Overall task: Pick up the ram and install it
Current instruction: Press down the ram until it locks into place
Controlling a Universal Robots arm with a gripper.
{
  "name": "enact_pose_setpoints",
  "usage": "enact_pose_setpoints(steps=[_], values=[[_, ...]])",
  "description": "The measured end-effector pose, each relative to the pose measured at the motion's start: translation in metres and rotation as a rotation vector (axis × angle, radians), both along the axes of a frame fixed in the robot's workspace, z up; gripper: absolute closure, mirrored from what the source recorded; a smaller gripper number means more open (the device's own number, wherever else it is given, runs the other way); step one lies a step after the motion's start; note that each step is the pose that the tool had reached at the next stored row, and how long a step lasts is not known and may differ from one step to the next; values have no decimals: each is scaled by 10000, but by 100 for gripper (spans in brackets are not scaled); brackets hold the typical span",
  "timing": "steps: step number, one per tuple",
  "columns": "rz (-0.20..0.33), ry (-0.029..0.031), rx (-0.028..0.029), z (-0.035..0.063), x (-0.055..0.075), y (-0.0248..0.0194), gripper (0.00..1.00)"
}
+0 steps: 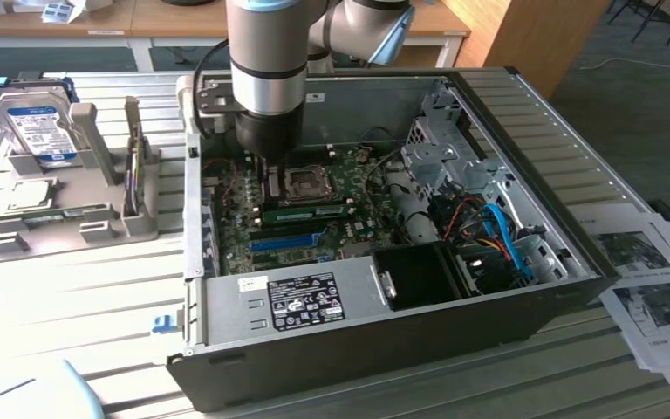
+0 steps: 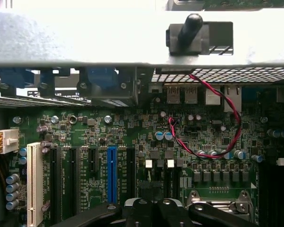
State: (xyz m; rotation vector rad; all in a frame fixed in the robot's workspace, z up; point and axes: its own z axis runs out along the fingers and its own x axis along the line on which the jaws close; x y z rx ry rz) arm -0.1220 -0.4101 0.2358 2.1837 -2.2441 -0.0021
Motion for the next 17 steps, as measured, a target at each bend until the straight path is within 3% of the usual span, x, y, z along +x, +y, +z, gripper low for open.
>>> enact_pose_setpoints(steps=[17], values=[[0, 0, -1, -39, 0, 0, 91]])
